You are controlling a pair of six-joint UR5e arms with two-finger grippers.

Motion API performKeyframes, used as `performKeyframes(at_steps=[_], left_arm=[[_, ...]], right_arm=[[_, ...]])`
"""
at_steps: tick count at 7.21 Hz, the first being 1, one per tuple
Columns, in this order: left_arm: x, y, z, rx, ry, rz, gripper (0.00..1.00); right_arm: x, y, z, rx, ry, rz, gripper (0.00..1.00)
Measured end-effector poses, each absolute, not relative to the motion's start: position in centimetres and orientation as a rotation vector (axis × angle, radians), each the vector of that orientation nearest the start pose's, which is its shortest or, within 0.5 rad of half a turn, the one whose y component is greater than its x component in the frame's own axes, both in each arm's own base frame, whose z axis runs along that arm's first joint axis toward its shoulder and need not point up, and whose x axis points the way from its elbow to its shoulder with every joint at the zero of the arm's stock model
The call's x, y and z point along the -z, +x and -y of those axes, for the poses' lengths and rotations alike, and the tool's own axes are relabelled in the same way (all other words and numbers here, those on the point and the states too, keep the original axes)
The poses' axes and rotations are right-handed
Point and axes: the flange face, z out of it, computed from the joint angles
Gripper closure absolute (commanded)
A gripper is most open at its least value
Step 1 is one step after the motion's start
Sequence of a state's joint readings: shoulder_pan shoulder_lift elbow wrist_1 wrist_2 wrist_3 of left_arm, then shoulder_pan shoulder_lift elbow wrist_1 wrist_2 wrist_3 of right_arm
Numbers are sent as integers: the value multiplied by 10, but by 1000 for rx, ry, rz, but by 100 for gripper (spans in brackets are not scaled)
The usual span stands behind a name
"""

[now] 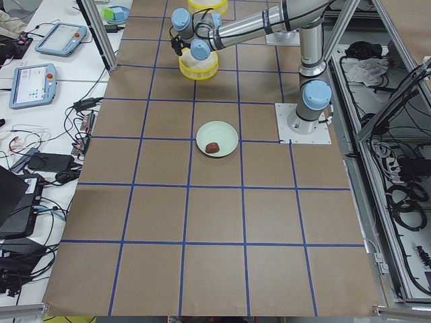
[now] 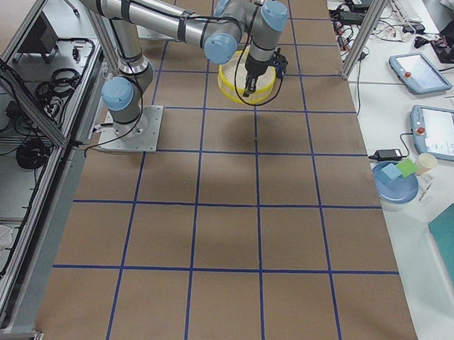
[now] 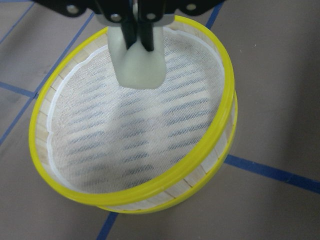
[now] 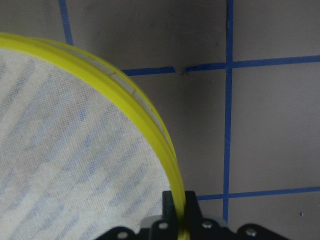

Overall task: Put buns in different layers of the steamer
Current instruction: 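Carry the white bun into the bottom steamer tier and release it, then restack the top tier with the right gripper while the left returns to the plate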

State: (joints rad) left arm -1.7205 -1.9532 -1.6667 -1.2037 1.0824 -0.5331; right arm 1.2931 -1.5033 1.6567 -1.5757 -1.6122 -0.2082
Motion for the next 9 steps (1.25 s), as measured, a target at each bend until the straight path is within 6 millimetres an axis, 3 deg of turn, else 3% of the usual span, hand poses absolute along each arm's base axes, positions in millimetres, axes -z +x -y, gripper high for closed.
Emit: performKeyframes(at_steps=[1,2,3,7,9], left_arm=[[-273,-273,568,-427,-745,-3471,100],[-270,-277,573,-382,-791,-3474,35],[-266,-280,574,-367,-816,-3468,0],[-283,-281,568,-357,-823,-3455,0],[-295,-254,572,-221,-793,-3354,0]], right_arm=[[-413,-13,517,-242,106,-3135,100],[-413,-13,517,-242,108,-3135,100],[-413,-12,517,-242,110,-3134,100],[-411,-10,518,-243,111,-3133,100],[-411,-6,520,-233,116,-3133,100]])
